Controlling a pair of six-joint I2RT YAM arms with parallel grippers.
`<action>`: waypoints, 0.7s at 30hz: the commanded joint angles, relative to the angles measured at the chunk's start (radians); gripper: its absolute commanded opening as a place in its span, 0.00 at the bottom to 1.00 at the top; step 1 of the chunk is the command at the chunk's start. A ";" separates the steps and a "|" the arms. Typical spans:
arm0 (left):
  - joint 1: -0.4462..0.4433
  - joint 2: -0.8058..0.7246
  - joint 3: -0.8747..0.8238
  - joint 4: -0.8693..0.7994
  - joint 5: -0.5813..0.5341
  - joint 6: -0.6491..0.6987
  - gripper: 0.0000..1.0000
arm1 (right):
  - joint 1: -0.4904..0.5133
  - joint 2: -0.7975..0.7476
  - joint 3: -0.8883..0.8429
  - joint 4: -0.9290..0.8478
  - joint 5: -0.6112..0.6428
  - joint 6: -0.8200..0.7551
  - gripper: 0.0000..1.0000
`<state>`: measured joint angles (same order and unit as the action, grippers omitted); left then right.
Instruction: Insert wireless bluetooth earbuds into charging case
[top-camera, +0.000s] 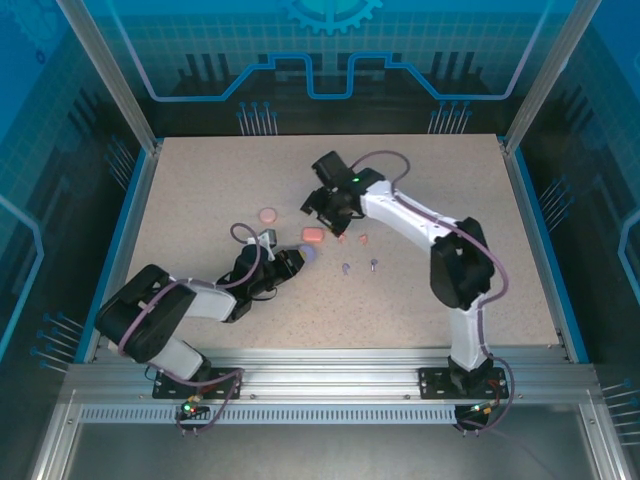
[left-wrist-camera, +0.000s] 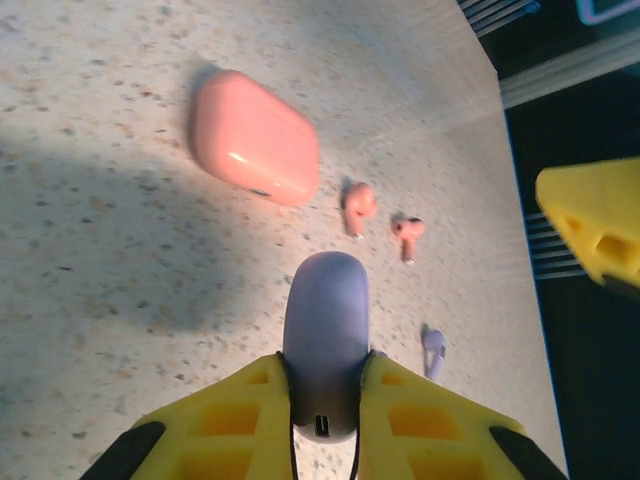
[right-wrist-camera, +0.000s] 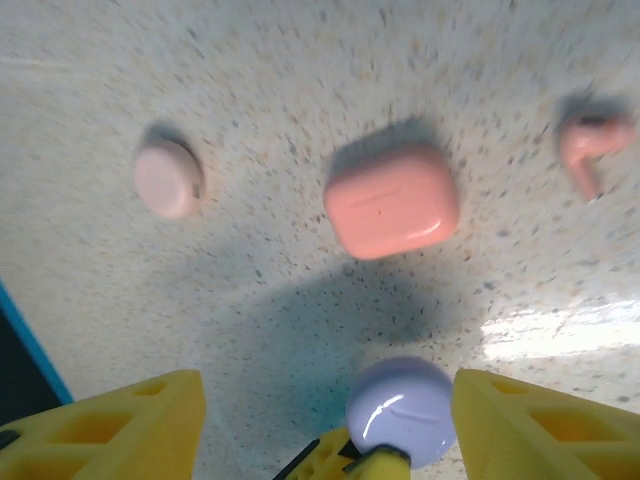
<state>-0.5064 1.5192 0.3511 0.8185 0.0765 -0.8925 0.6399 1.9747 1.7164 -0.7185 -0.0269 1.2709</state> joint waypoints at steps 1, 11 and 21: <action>0.035 -0.057 0.012 -0.065 0.141 0.116 0.03 | -0.043 -0.102 -0.137 0.045 -0.004 -0.118 0.66; 0.071 -0.040 0.049 -0.180 0.191 0.174 0.03 | -0.028 -0.130 -0.355 0.250 -0.139 -0.147 0.65; 0.069 -0.006 -0.035 -0.133 0.099 0.093 0.09 | 0.071 0.020 -0.179 0.172 -0.093 -0.110 0.64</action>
<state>-0.4412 1.5383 0.3298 0.6819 0.2134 -0.7872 0.7200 2.0071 1.5017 -0.5255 -0.1371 1.1587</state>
